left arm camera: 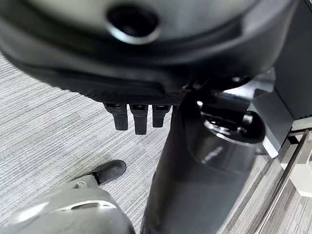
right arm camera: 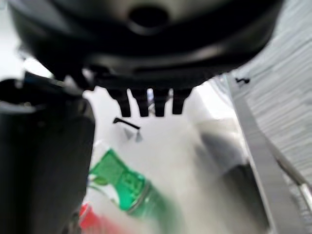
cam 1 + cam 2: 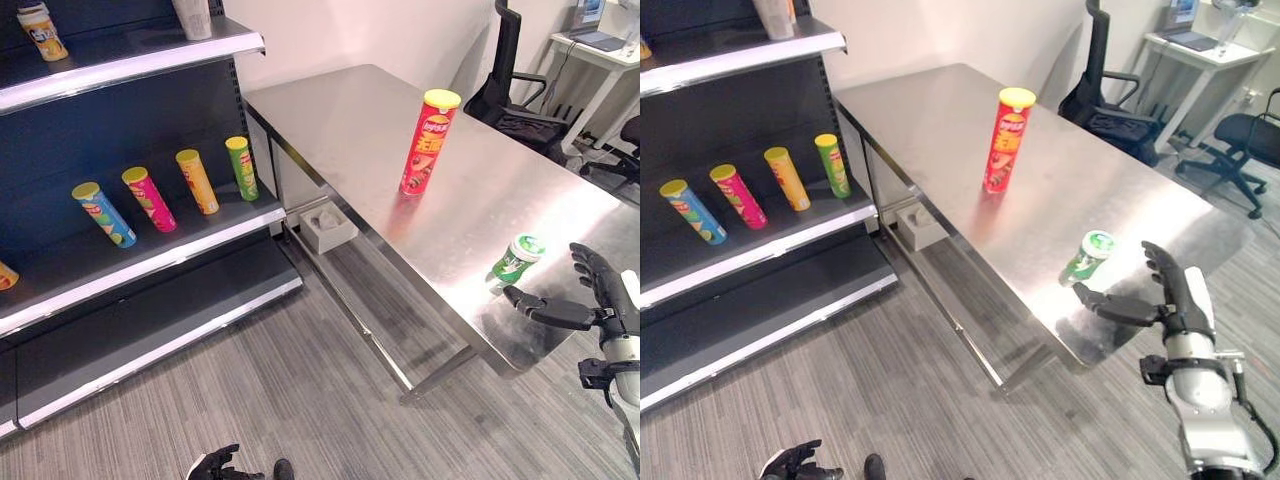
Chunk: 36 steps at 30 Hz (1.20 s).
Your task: Put the goods on the table back onto the shelves and tidy them up.
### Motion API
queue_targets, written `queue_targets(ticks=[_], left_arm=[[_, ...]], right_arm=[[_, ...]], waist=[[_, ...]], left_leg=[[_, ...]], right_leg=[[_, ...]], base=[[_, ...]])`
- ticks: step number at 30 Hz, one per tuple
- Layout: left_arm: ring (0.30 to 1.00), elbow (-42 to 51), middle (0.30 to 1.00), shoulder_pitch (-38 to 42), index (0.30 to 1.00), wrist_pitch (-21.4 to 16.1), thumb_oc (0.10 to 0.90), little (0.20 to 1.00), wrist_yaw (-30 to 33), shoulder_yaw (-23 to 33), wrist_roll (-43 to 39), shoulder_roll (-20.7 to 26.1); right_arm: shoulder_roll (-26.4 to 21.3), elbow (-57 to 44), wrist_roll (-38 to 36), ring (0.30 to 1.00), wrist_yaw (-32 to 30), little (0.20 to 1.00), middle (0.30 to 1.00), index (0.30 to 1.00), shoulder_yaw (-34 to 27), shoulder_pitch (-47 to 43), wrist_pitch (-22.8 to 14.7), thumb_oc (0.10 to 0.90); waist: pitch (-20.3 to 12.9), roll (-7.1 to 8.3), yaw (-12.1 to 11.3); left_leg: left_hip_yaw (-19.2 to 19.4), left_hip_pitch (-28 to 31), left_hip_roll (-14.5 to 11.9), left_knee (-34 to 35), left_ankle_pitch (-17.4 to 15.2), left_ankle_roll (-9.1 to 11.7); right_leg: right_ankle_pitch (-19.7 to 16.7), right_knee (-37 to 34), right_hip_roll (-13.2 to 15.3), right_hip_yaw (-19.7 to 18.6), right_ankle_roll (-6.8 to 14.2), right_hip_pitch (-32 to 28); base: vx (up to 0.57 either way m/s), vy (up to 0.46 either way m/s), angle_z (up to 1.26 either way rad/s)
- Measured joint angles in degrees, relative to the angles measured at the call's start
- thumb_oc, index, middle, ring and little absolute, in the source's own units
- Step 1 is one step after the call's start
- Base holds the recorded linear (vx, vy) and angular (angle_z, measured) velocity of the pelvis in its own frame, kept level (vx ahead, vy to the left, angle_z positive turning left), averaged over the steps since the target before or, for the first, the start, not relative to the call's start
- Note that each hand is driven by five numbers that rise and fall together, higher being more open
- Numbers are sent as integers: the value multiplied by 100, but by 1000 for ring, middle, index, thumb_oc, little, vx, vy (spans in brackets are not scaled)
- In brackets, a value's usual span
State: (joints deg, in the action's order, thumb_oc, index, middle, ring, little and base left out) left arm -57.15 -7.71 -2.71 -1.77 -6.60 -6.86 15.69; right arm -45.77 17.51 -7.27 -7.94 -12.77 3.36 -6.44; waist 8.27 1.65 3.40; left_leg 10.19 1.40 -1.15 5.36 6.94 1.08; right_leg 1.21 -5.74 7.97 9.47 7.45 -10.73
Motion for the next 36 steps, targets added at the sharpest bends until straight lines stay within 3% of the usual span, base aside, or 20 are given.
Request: queue_targets(ticks=[9,10,11,12,13,36], left_arm=[[900,148,900,-53,900,-2,800,900,19,5,-33,21],[900,150,900,-57,900,-1,800,900,19,6,-34,25],[900,151,900,-58,900,-1,800,900,20,6,-36,32],[900,152,900,-58,900,-1,800,900,21,6,-36,38],[900,152,900,-58,900,-1,800,900,22,6,-36,43],[900,142,900,-111,900,6,800,900,33,117,-33,106]], right_arm=[[0,230,224,900,-236,900,900,900,51,-180,28,800],[0,232,224,782,-249,782,782,782,55,-209,43,722],[0,234,232,589,-255,589,589,589,60,-227,46,593],[0,234,237,540,-261,540,540,540,64,-245,53,560],[0,237,251,300,-271,300,300,300,80,-289,66,400],[-4,412,458,300,-481,300,300,300,118,-528,94,400]], waist=[[12,20,-122],[12,20,-129],[13,22,-130],[14,24,-130],[15,25,-128],[25,42,-160]], left_leg=[[-130,-61,0,0,20,8],[-132,-74,-2,1,22,9],[-137,-79,-4,0,24,11],[-139,-76,-7,-1,25,12],[-139,-75,-9,-2,27,12],[-166,-87,-13,-2,43,17]], right_leg=[[10,0,-55,125,-5,13],[10,1,-59,125,-5,5],[10,0,-64,128,-5,7],[10,0,-67,131,-6,3],[10,0,-69,130,-6,4],[20,-2,-78,145,-17,17]], base=[[26,-27,7],[30,-30,1],[0,0,0],[0,0,0],[0,0,0],[0,-1,0]])
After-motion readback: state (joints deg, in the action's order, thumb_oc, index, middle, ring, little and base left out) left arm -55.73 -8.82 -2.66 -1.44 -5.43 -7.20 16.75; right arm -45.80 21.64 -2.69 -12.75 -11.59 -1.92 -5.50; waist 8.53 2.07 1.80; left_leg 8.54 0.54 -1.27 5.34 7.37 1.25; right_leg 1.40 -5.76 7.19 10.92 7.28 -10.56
